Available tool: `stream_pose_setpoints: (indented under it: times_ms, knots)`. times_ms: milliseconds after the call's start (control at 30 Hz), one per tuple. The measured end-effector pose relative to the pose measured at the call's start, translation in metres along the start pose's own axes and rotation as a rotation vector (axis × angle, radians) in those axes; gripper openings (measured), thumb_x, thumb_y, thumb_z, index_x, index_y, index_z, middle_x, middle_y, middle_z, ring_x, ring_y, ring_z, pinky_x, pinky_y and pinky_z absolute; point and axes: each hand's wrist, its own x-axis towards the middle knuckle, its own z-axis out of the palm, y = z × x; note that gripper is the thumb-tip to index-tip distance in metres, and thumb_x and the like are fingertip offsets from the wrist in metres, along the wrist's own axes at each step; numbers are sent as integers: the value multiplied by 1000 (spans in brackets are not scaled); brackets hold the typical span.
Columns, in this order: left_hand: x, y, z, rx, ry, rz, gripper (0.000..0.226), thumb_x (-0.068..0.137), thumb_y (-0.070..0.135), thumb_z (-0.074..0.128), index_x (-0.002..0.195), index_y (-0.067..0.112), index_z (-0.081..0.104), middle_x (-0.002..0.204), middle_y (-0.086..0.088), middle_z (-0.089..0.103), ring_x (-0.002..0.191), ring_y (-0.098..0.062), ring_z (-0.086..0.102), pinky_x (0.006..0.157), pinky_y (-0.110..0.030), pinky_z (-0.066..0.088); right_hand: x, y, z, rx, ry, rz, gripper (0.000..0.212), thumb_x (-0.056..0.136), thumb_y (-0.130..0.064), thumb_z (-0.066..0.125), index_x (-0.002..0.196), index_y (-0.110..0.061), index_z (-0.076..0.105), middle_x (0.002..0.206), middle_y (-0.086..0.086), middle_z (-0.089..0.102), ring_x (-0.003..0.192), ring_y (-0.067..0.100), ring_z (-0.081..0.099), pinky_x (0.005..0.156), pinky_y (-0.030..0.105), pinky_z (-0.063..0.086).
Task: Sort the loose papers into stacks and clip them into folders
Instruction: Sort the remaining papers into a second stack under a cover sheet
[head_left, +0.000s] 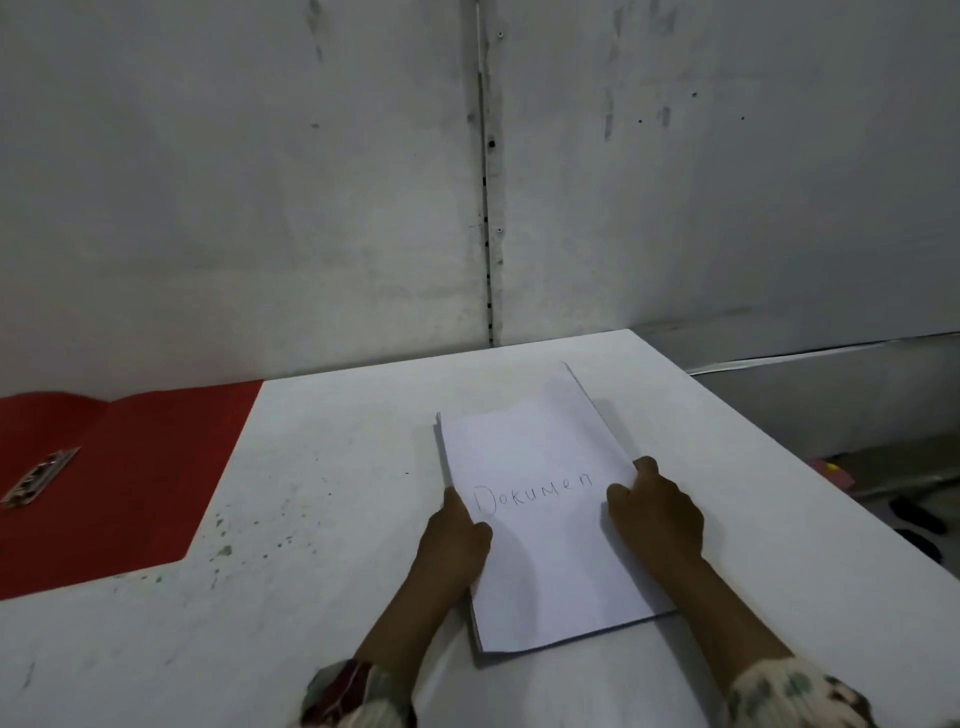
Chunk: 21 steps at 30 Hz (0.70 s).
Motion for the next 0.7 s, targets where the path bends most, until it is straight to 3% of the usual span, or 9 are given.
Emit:
stream_pose_setpoints:
  times_ms: [100,167,233,333,400,500,567,633,700]
  knots:
    - [7,-1,0,70,16,-13,41,91,10,41,131,7,34,126,-12,53,97,-21,52,74,-21,36,1,-5,6,-8,25,12,26,87,-16,43,111,-6,45,75,3,52,72,25,50,63,29,34]
    - [13,-4,-3,197,17,-35,41,91,17,45,129,6,36,124,-14,49,106,-25,53,76,-22,35,3,-7,12,-83,74,-13,27,87,-15,43,111,-6,46,98,8,58,92,28,53,71,31,37]
    - [19,-9,-8,266,18,-50,36,87,24,50,119,7,46,117,-13,50,102,-26,54,75,-24,38,8,-6,17,-164,106,-25,28,86,-15,44,112,-6,47,113,10,56,107,28,48,82,33,38]
    - [28,-15,-13,205,11,-54,30,81,24,59,106,9,49,102,-8,57,86,-19,52,74,-27,42,13,-4,18,-174,93,5,34,85,-15,44,118,-8,47,118,10,53,111,28,46,87,35,38]
    - [32,-17,-14,190,4,-42,44,81,25,62,117,7,46,99,-5,57,90,-19,53,73,-24,38,14,-4,18,-270,118,-11,36,86,-16,44,122,-11,44,121,10,50,112,28,45,88,36,36]
    - [36,-20,-13,236,-10,12,44,82,28,61,118,6,48,104,-5,54,103,-22,56,77,-23,38,17,-11,24,-449,152,-90,36,94,-18,39,129,-17,40,131,8,41,120,27,40,95,38,30]
    - [38,-23,-13,237,-31,19,41,83,28,60,116,6,49,94,1,45,104,-22,54,78,-24,39,18,-24,34,-490,106,-159,30,93,-11,39,121,-16,48,125,8,46,118,28,42,94,38,30]
    - [36,-26,-12,214,-59,12,41,84,28,59,117,6,48,83,7,39,102,-20,53,82,-25,40,13,-39,47,-423,81,-221,22,86,-1,48,104,-7,59,106,14,57,104,34,51,86,40,35]
    - [34,-22,-18,196,-119,12,45,87,30,56,123,7,45,96,3,49,108,-20,51,88,-25,40,9,-56,54,-359,62,-265,14,79,1,57,90,-2,64,91,16,60,88,37,58,77,41,40]
